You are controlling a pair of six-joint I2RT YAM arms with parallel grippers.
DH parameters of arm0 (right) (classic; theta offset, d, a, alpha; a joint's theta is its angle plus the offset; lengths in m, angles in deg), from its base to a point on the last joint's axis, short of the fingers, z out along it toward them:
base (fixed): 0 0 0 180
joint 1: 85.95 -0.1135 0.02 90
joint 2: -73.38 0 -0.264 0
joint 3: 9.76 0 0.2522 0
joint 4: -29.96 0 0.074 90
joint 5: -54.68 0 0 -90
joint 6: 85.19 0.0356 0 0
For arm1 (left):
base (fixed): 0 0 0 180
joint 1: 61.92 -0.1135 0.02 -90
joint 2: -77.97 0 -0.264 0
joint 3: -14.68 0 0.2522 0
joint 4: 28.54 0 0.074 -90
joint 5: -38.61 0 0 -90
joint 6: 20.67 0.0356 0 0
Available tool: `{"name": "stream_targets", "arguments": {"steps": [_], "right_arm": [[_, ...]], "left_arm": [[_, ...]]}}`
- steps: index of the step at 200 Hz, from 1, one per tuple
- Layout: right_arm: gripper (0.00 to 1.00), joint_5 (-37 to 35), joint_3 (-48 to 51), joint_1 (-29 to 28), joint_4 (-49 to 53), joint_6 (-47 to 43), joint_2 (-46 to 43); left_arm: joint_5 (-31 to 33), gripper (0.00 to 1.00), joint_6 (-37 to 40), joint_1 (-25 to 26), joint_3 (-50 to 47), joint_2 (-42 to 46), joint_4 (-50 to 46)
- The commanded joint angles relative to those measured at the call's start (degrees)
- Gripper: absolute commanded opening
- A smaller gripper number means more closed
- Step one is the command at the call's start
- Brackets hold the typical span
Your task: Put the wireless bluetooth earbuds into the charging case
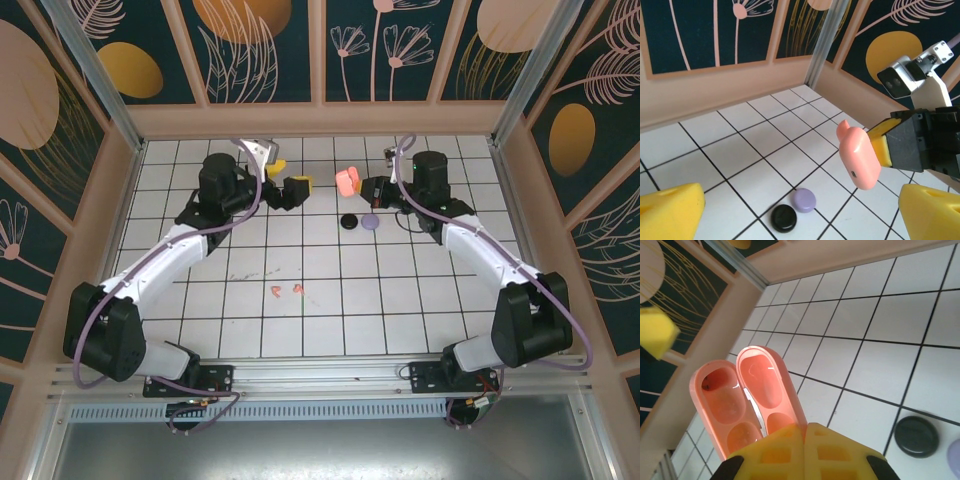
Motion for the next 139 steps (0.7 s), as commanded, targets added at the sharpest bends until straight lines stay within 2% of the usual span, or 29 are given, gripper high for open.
{"name": "stream_targets", "arguments": {"steps": [1,33,79,139], "right_arm": [[0.00,-3.8,-2.8,0.3,5.0,-4.5,-2.1],[0.00,-6.5,-3.7,0.3,7.7,-6.8,-2.4],[0.00,-10.7,-5.4,-0.3,12.0,-11.1,-2.7],[0.00,-12.8,-6.4,-1.7,15.7,-16.7,-4.1]], "left_arm": [[0.8,0.99,7.4,-0.4,4.6,-0.6,-9.0],[-1.3,0.99,11.6,-0.5,9.4,-2.3,-14.7],[-8.2,0.99,18.0,-0.6,17.7,-6.6,-26.5],[-15.7,0.98,22.0,-0.6,24.9,-12.5,-36.3]]}}
